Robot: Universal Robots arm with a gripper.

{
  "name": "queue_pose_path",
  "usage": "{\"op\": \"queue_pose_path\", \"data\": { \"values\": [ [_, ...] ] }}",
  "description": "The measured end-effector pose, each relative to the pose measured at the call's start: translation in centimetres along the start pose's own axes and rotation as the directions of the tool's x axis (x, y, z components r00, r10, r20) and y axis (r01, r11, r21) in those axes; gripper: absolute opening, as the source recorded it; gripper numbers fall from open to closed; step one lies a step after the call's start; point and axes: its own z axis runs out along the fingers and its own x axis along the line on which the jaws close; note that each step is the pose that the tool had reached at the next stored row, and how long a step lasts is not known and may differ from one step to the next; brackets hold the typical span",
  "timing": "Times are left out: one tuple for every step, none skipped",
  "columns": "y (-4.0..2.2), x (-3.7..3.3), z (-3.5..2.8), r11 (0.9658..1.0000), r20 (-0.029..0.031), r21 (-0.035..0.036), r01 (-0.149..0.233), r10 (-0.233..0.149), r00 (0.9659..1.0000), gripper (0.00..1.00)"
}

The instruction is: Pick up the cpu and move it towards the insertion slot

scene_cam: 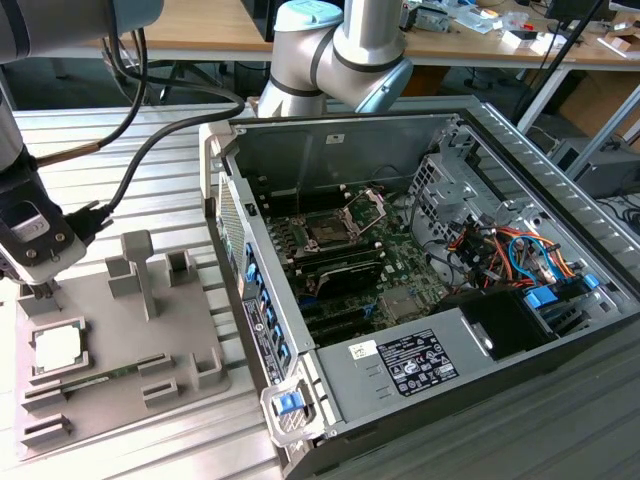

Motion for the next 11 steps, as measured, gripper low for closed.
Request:
{"op": "queue_pose_path", "data": {
  "values": [
    [0.0, 0.0, 0.02, 1.0, 0.0001, 0.0, 0.0, 0.0, 1.0, 0.11],
    [0.0, 0.0, 0.04, 1.0, 0.0, 0.0, 0.0, 0.0, 1.0, 0.11],
    [0.0, 0.0, 0.06, 1.0, 0.0, 0.0, 0.0, 0.0, 1.0, 0.11],
    [0.0, 0.0, 0.07, 1.0, 0.0, 0.0, 0.0, 0.0, 1.0, 0.11],
    [0.0, 0.0, 0.09, 1.0, 0.0001, 0.0, 0.0, 0.0, 1.0, 0.11],
    [0.0, 0.0, 0.12, 1.0, 0.0, 0.0, 0.0, 0.0, 1.0, 0.11],
    [-0.01, 0.0, 0.16, 1.0, 0.0, 0.0, 0.0, 0.0, 1.0, 0.11],
    [-0.01, 0.0, 0.19, 1.0, 0.0, 0.0, 0.0, 0.0, 1.0, 0.11],
    [-0.01, 0.0, 0.21, 1.0, 0.0, 0.0, 0.0, 0.0, 1.0, 0.11],
    [-0.01, 0.0, 0.23, 1.0, 0.0001, 0.0, 0.0, 0.0, 1.0, 0.11],
    [-0.01, 0.0, 0.24, 1.0, 0.0, 0.0, 0.0, 0.0, 1.0, 0.11]
  ]
}}
